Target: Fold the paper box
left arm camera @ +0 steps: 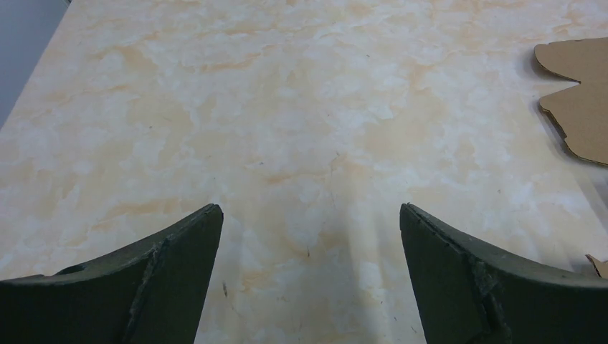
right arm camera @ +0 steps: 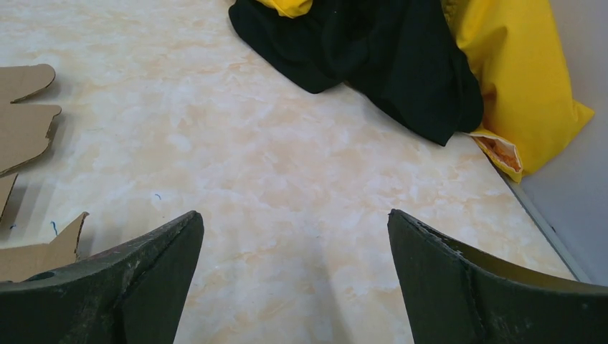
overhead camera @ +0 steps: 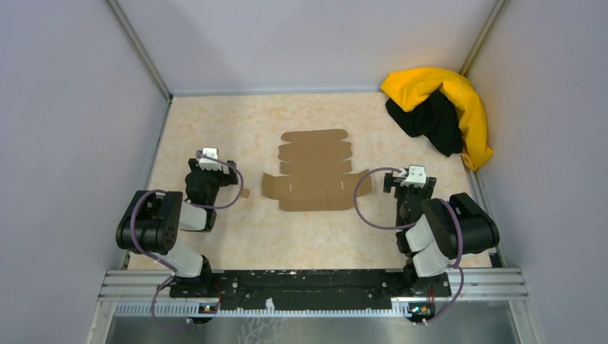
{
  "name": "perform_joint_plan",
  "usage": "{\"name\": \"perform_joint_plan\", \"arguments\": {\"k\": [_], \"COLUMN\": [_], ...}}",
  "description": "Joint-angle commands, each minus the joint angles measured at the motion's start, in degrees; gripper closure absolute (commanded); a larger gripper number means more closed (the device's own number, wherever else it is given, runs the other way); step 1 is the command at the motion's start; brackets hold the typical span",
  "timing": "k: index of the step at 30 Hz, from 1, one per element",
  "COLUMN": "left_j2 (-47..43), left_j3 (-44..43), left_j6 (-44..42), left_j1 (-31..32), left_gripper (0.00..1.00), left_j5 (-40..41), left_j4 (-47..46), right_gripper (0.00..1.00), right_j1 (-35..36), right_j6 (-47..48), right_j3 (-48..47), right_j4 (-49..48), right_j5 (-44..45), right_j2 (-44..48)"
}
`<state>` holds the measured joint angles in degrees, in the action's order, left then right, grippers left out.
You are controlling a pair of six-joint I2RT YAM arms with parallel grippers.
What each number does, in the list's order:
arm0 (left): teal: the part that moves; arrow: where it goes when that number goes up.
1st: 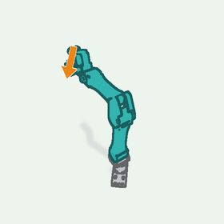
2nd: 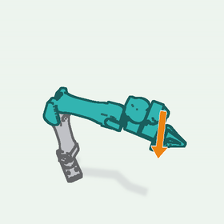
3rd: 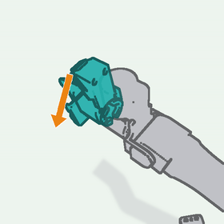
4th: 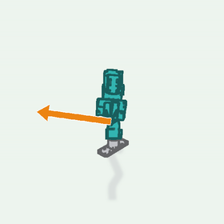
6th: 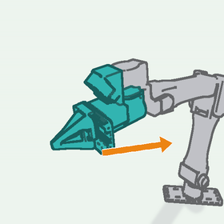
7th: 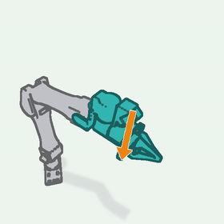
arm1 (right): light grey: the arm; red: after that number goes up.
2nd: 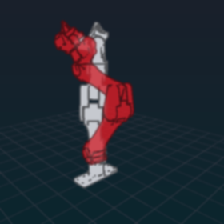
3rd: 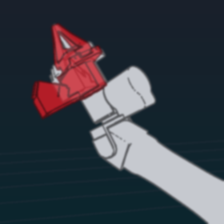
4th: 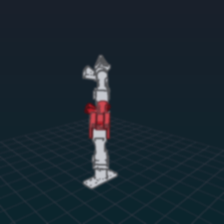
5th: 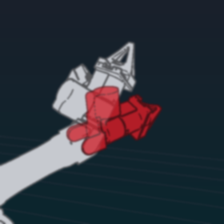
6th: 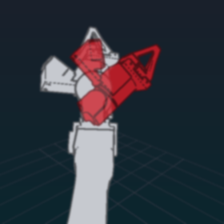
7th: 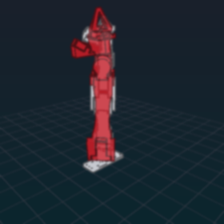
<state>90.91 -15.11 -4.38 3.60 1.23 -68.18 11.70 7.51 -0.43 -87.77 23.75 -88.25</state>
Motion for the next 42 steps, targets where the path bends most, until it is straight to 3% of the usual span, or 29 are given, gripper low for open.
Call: {"name": "perform_joint_plan", "arguments": {"k": [1, 9, 12, 14, 17, 20, 22, 25, 27, 31, 32, 34, 37, 42], "left_j2": [0.23, -0.49, -8.21, -14.55, -20.89, -23.51, -22.94, -20.67, -19.50, -22.38, -22.72, -23.33, -22.42, -15.16], "left_j3": [-0.09, 0.36, -1.27, -4.39, -11.45, -22.02, -30.06, -44.16, -53.51, -54.85, -54.68, -53.46, -50.81, -56.13], "left_j6": [-0.28, -0.53, -0.26, 1.82, 9.20, 15.32, 19.48, 25.96, 27.93, 25.25, 27.68, 40.06, 39.43, 35.08], "left_j1": [-0.18, -0.16, 0.45, 1.37, 1.79, 2.49, 2.77, 2.82, 3.33, 5.39, 5.37, 5.30, 4.86, 9.79], "left_gripper": [0.01, 0.01, 0.01, 0.01, 0.01, 0.01, 0.01, 0.01, 0.01, 0.01, 0.01, 0.01, 0.01, 0.01], "left_j5": [-0.97, -0.50, 1.19, 3.39, 3.06, 1.47, -0.70, -8.16, -13.84, -23.28, -21.65, -13.48, -23.53, -17.05], "left_j4": [-2.13, -3.45, 6.84, 16.18, 27.60, 41.67, 52.87, 68.56, 78.55, 69.97, 69.33, 72.23, 64.04, 79.46], "right_gripper": [0.01, 0.01, 0.01, 0.01, 0.01, 0.01, 0.01, 0.01, 0.01, 0.01, 0.01, 0.01, 0.02, 0.10], "right_j1": [-0.37, -0.39, -0.39, 0.73, 3.05, 3.15, 3.16, 3.15, 3.15, 2.79, 2.53, 2.32, 2.32, 2.27], "right_j6": [-1.03, -1.28, -1.85, -0.75, 0.92, -7.87, -14.72, -21.34, -22.60, -35.58, -38.34, -38.37, -34.69, -30.69], "right_j3": [-0.61, -0.84, -0.14, 1.96, -2.65, -13.33, -20.87, -32.47, -35.33, -37.00, -36.84, -38.73, -48.12, -56.76], "right_j4": [-6.39, -5.41, -6.44, -4.47, 15.25, 44.21, 57.84, 76.27, 77.38, 80.51, 79.94, 80.66, 92.38, 104.73], "right_j5": [-0.72, -0.47, 1.56, 2.38, 2.30, 5.28, 5.03, -6.09, -15.22, -13.55, -14.63, -18.69, -23.36, -26.99], "right_j2": [0.83, 1.02, 2.97, 8.95, 24.50, 38.28, 42.78, 46.73, 48.10, 48.94, 48.91, 46.79, 36.03, 21.86]}}
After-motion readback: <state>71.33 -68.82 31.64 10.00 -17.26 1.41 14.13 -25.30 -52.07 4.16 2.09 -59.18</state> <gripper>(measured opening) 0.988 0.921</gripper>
